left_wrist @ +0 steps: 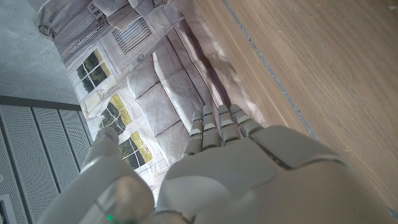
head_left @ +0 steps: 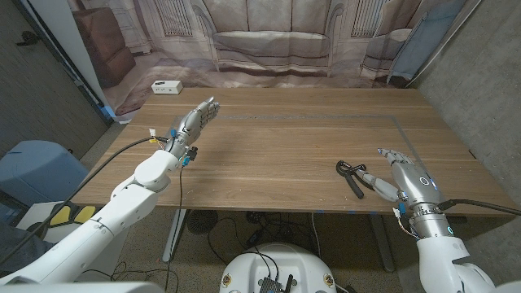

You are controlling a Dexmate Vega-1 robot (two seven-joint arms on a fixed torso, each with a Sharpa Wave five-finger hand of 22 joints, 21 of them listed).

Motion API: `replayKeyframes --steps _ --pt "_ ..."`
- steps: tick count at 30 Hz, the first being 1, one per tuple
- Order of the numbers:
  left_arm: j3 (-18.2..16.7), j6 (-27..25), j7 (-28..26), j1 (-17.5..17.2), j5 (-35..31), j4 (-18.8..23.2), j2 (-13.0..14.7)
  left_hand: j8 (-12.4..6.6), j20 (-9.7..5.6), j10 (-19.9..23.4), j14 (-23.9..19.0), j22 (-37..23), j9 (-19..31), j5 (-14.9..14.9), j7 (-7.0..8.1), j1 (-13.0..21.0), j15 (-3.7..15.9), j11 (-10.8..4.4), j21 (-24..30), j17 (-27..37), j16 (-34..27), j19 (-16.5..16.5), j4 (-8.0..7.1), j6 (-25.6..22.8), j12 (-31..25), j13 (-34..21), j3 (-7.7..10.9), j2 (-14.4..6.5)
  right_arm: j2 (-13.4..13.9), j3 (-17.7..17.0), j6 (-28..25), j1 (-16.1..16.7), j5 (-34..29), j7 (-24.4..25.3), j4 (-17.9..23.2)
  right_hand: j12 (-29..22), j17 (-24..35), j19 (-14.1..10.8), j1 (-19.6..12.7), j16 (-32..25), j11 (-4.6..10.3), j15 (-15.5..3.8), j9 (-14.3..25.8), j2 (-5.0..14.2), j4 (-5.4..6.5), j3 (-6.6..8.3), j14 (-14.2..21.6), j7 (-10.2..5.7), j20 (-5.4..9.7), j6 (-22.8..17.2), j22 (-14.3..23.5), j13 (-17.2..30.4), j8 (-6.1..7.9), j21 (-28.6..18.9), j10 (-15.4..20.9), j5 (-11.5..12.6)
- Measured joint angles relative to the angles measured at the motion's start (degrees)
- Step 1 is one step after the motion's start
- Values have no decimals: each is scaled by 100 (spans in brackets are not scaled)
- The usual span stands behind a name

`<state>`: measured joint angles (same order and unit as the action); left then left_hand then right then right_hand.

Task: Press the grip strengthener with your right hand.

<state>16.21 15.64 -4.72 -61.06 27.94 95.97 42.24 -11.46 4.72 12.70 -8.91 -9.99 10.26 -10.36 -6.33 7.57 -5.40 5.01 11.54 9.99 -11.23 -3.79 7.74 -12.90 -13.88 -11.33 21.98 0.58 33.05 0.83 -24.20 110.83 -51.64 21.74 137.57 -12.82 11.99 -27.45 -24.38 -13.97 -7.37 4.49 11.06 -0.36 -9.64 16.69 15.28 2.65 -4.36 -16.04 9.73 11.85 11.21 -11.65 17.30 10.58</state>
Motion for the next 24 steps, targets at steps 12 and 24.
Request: replayKeyframes --steps 12,24 --pt "-14 44 69 -10 52 -80 5 24 0 0 -22 0 0 0 0 30 -22 0 0 0 0 0 0 1 0 0 0 -29 292 594 -1094 -286 -649 -541 203 0 19 -263 -29 -111 41 -19 0 -127 45 -45 305 42 -63 183 0 29 -43 -32 105 -21" --pt "-51 84 102 -55 90 -102 28 24 0 0 -22 -30 0 0 -1 29 -22 0 0 0 0 0 0 1 0 1 0 -29 614 993 -1876 -591 -902 -1290 422 -33 42 -433 15 -119 -10 32 0 -213 104 -103 459 216 -99 8 0 28 46 -75 257 -21"
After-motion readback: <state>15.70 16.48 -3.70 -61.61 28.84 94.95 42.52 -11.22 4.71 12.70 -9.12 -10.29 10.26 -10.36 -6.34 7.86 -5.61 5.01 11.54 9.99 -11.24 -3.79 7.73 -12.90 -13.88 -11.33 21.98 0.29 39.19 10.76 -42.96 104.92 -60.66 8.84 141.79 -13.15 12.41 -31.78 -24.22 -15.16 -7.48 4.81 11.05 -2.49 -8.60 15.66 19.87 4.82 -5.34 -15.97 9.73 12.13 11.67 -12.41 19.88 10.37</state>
